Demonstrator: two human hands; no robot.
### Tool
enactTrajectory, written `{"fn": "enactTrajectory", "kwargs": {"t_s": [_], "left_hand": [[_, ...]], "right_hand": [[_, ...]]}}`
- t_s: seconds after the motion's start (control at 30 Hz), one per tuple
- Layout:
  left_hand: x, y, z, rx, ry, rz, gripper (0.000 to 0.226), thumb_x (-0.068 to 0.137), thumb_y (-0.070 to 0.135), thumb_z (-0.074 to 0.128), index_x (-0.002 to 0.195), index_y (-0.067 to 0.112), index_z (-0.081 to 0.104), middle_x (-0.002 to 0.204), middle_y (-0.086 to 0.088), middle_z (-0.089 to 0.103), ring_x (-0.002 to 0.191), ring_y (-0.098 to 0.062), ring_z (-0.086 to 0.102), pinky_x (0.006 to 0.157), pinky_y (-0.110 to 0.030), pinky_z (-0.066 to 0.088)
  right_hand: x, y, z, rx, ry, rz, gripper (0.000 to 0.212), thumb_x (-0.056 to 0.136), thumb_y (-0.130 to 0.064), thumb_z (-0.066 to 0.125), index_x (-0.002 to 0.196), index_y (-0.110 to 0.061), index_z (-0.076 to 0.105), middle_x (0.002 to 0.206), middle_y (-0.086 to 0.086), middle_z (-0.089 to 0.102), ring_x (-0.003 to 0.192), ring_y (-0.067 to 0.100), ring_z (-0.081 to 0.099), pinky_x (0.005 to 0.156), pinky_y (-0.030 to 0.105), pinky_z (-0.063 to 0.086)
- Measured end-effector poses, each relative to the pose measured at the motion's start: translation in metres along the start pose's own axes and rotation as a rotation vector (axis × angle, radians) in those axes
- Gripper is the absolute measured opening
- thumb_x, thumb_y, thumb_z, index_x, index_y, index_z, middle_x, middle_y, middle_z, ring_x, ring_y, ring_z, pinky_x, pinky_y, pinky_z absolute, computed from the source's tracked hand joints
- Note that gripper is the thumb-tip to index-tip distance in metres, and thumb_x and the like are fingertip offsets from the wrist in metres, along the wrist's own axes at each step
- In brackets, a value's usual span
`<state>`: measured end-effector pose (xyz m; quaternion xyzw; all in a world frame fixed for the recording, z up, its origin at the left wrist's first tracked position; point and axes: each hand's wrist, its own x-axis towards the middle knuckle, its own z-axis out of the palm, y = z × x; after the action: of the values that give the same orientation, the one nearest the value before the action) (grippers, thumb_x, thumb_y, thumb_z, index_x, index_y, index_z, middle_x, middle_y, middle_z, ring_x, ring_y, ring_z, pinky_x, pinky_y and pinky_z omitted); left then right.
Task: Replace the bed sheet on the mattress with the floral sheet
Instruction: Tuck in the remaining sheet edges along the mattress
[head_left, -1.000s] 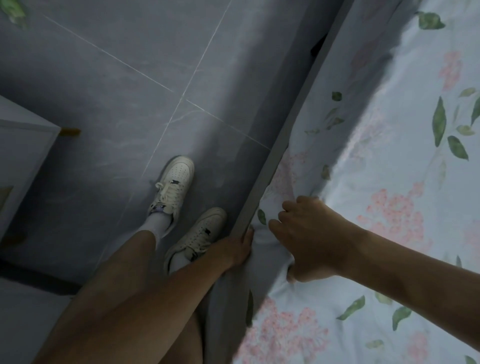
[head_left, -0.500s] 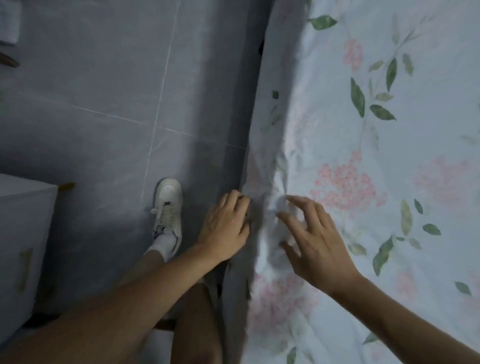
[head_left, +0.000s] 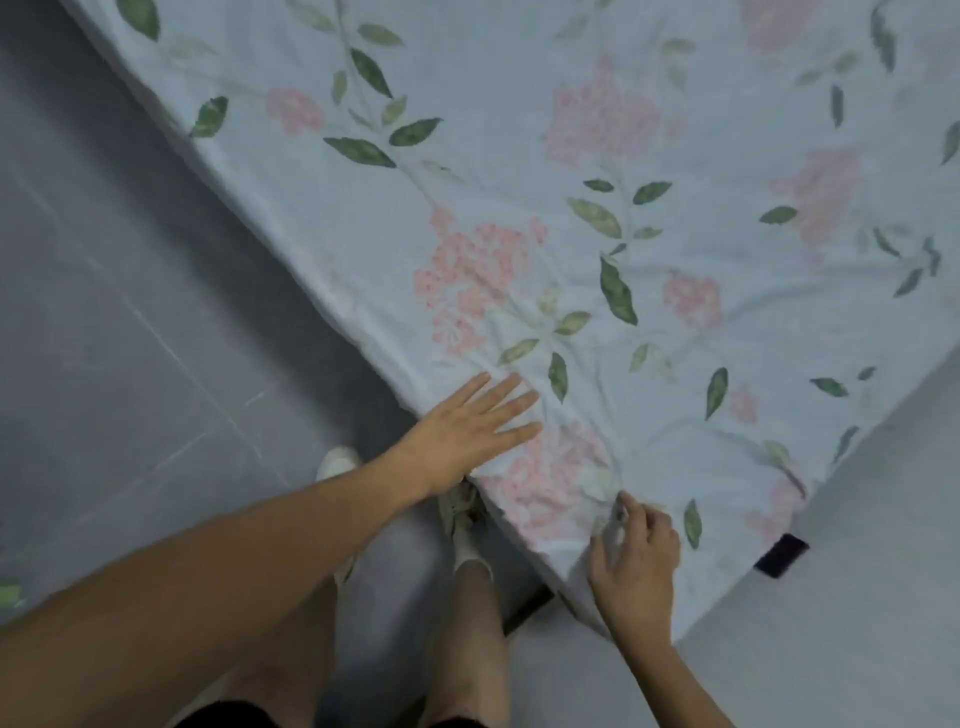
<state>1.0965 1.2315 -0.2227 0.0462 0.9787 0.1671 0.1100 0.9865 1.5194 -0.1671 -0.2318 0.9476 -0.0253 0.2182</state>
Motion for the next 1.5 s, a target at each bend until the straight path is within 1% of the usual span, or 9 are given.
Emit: {"fn": "enactTrajectory", "kwargs": {"t_s": [0.13,0.3,0.47,0.57,0.7,0.83,1.03,1.2,1.5], "left_hand": [[0.025,0.038,0.005,0.111,-0.182,0.286,0.094,0.095,0.021,0.061,0.166,0.026,0.0,0.173,-0.009,-0.015,0.158,-0.035,-0.016,0.126,-0.059,-0.008],[0.066,0.119,0.026,0.115,-0.2,0.561,0.092,0.091,0.037,0.068,0.165,0.025,0.014,0.174,-0.01,0.003,0.16,-0.035,-0.003,0.127,-0.057,0.005],[0.102,0.137,0.039,0.207,-0.185,0.643,0.107,0.082,0.076,0.06,0.166,0.031,0.012,0.174,-0.003,0.011,0.16,-0.03,0.003,0.127,-0.056,0.01],[0.096,0.139,0.047,0.243,-0.109,0.657,0.1,0.085,0.077,0.053,0.165,0.028,0.02,0.172,-0.006,0.017,0.16,-0.032,0.008,0.126,-0.057,0.016],[0.096,0.143,0.053,0.327,-0.092,0.636,0.105,0.078,0.072,0.064,0.163,0.022,0.03,0.17,-0.011,0.025,0.158,-0.036,0.015,0.123,-0.06,0.021],[0.096,0.146,0.048,0.311,-0.119,0.663,0.099,0.08,0.072,0.054,0.162,0.021,0.031,0.166,-0.015,0.03,0.155,-0.042,0.021,0.122,-0.062,0.02],[0.159,0.223,0.035,0.17,-0.271,1.028,0.082,0.092,0.069,0.044,0.16,0.025,0.037,0.16,-0.014,0.036,0.15,-0.036,0.03,0.124,-0.056,0.019],[0.223,0.306,0.07,0.352,-0.35,1.278,0.064,0.094,0.066,0.035,0.114,0.017,0.072,0.112,-0.009,0.066,0.114,-0.034,0.056,0.112,-0.048,0.033],[0.227,0.338,0.08,0.485,-0.412,1.326,0.06,0.099,0.064,0.021,0.07,0.024,0.055,0.079,0.001,0.064,0.086,-0.027,0.06,0.078,-0.039,0.03]], "right_hand": [[-0.064,0.006,0.032,0.271,0.067,0.219,0.066,0.086,-0.01,0.076,0.145,-0.011,0.048,0.135,0.005,0.041,0.126,0.028,0.043,0.102,0.031,0.039],[-0.124,0.015,0.056,0.468,0.193,0.292,0.064,0.087,0.005,0.066,0.146,-0.015,0.053,0.143,0.003,0.044,0.134,0.016,0.044,0.112,0.01,0.028],[-0.146,0.033,0.08,0.642,0.345,0.355,0.063,0.083,0.012,0.062,0.14,-0.014,0.057,0.146,0.003,0.044,0.14,0.018,0.044,0.117,0.026,0.036],[-0.148,0.028,0.083,0.801,0.52,0.475,0.046,0.086,0.01,0.059,0.126,-0.012,0.064,0.141,0.003,0.048,0.135,0.014,0.047,0.112,0.015,0.033],[-0.147,0.014,0.11,1.17,0.786,0.833,0.045,0.085,0.009,0.054,0.119,-0.018,0.064,0.13,-0.004,0.053,0.125,0.016,0.057,0.101,0.027,0.05],[-0.131,0.008,0.156,1.782,0.701,1.299,0.036,0.096,0.003,0.056,0.118,-0.024,0.063,0.123,-0.001,0.065,0.115,0.019,0.063,0.099,0.036,0.053],[-0.064,-0.006,0.189,2.327,0.613,1.391,0.029,0.104,-0.027,0.052,0.131,-0.033,0.062,0.127,-0.004,0.069,0.121,0.02,0.063,0.092,0.035,0.054],[-0.03,-0.006,0.195,2.479,0.835,1.411,0.036,0.106,-0.027,0.053,0.142,-0.028,0.056,0.133,0.007,0.068,0.122,0.028,0.065,0.106,0.046,0.053],[-0.022,0.018,0.215,2.483,1.101,1.392,0.034,0.106,-0.04,0.048,0.131,-0.028,0.067,0.122,-0.001,0.074,0.114,0.02,0.068,0.089,0.033,0.057]]}}
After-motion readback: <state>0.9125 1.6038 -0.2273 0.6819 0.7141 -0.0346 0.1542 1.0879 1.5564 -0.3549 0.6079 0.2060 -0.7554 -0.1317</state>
